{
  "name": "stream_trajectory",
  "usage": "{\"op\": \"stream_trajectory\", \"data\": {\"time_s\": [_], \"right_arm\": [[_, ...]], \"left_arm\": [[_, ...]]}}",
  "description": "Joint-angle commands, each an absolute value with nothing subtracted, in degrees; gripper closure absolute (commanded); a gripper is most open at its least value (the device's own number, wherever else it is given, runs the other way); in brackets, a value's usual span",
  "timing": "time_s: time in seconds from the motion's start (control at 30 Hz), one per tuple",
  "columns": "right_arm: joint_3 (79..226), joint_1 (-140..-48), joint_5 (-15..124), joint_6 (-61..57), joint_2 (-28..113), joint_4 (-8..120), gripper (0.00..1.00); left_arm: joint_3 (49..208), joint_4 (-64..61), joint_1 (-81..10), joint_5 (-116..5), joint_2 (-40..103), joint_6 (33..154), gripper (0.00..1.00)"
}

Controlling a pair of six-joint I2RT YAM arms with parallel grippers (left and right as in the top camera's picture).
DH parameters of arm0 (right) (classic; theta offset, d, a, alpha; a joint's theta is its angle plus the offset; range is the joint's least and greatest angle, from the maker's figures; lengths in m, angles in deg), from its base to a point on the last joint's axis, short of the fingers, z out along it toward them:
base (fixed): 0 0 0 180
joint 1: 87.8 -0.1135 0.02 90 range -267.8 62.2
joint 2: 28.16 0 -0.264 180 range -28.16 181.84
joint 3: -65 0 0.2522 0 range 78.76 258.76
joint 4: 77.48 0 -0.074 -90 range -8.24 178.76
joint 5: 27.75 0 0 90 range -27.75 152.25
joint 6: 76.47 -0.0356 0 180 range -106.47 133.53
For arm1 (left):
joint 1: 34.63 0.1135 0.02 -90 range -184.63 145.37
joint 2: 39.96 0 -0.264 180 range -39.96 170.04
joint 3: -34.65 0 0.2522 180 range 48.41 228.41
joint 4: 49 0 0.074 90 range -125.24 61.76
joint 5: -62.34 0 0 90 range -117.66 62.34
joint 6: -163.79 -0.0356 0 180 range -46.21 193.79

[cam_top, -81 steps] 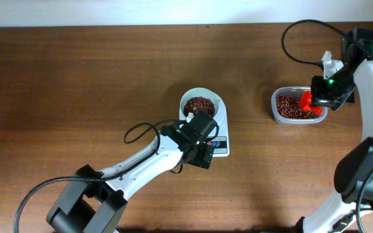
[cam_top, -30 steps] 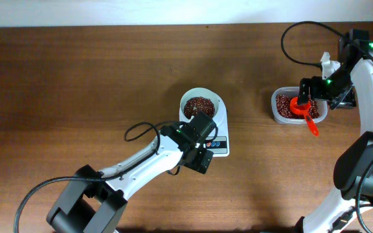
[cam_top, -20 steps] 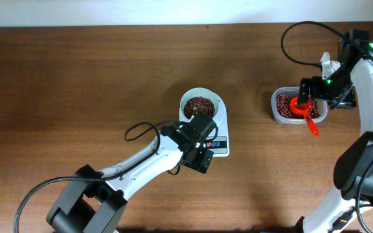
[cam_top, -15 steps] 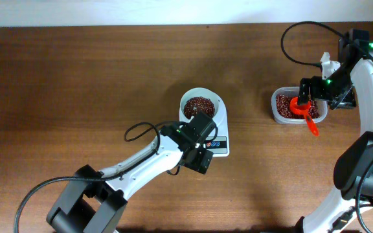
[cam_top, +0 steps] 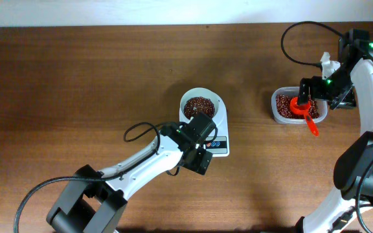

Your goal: Scoop item into bowl and weigh 50g on scale

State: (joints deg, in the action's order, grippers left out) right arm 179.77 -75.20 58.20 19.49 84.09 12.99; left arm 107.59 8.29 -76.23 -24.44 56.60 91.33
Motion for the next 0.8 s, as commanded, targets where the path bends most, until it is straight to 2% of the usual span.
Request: {"op": "stream_trajectory", "data": {"time_s": [0.0, 0.07, 0.23, 0.37, 0.43, 0.6, 0.77], "right_arm": [[179.42, -76.54, 58.46, 19.03, 82.62, 13.14, 0.01], [179.42, -77.85, 58.44, 19.03, 77.92, 13.14, 0.01], [179.42, -82.81, 58.44, 19.03, 51.19, 13.12, 0.01], [179.42, -83.29, 58.44, 19.03, 33.05, 13.1, 0.01], [179.42, -83.29, 58.44, 19.03, 27.09, 12.99, 0.01], [175.68, -83.35, 58.66, 19.21, 23.19, 11.4, 0.01], [157.83, -83.33, 58.07, 19.05, 13.93, 15.02, 0.01]], "left_arm": [[107.37, 8.5, -76.13, -24.9, 56.9, 90.63, 0.01], [107.37, 8.5, -76.13, -24.9, 56.9, 90.63, 0.01], [107.37, 8.48, -76.13, -24.88, 56.9, 90.63, 0.01], [107.39, 8.48, -76.1, -24.88, 56.9, 90.63, 0.01], [107.39, 8.48, -76.1, -24.88, 56.9, 90.63, 0.01], [107.39, 8.53, -76.1, -24.9, 56.9, 90.63, 0.01], [107.37, 8.53, -76.1, -24.9, 56.9, 90.63, 0.01]]}}
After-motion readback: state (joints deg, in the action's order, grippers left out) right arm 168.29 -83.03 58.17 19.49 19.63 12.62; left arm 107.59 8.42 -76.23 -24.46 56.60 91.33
